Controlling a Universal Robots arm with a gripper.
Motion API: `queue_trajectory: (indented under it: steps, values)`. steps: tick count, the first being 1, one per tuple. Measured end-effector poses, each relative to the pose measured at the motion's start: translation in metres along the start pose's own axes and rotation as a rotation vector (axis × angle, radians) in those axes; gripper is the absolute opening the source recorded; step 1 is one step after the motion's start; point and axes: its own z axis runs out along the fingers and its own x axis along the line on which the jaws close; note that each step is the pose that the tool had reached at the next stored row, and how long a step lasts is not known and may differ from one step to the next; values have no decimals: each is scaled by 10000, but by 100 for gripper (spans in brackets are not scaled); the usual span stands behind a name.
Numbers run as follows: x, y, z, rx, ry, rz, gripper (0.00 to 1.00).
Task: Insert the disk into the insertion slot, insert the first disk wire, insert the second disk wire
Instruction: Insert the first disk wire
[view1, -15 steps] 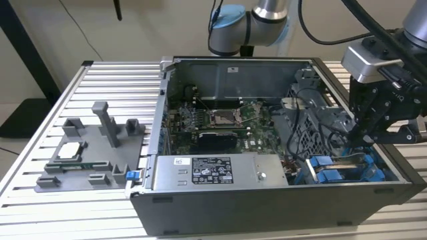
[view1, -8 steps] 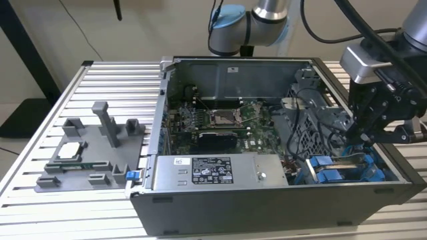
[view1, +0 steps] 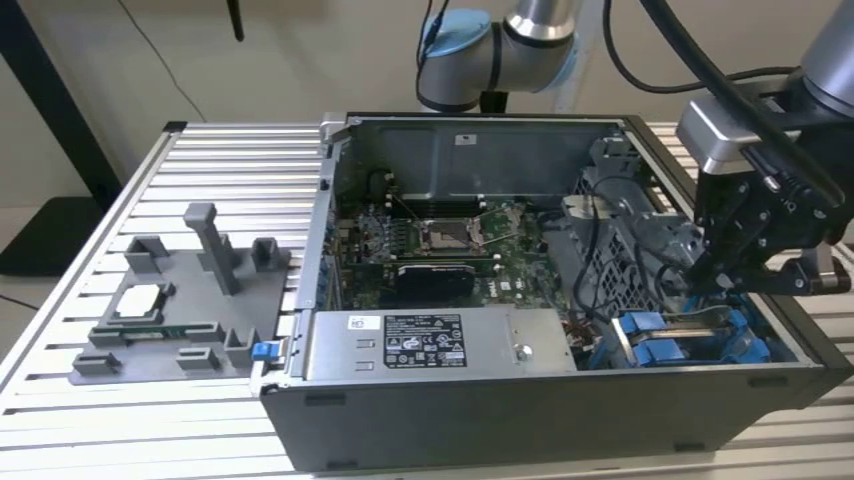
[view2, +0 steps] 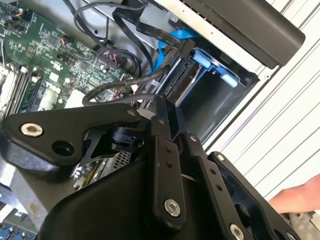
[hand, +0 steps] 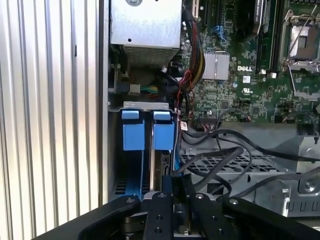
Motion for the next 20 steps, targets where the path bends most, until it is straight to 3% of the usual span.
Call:
queue_trajectory:
  steps: [5,11,15,20]
  values:
    - [11,-8,37,-40,-34,88,0]
    - [22,-36,62,-44,-321,147,0]
    - [37,-89,65,-94,-350,155,0]
    - [54,-143,78,-230,-377,175,0]
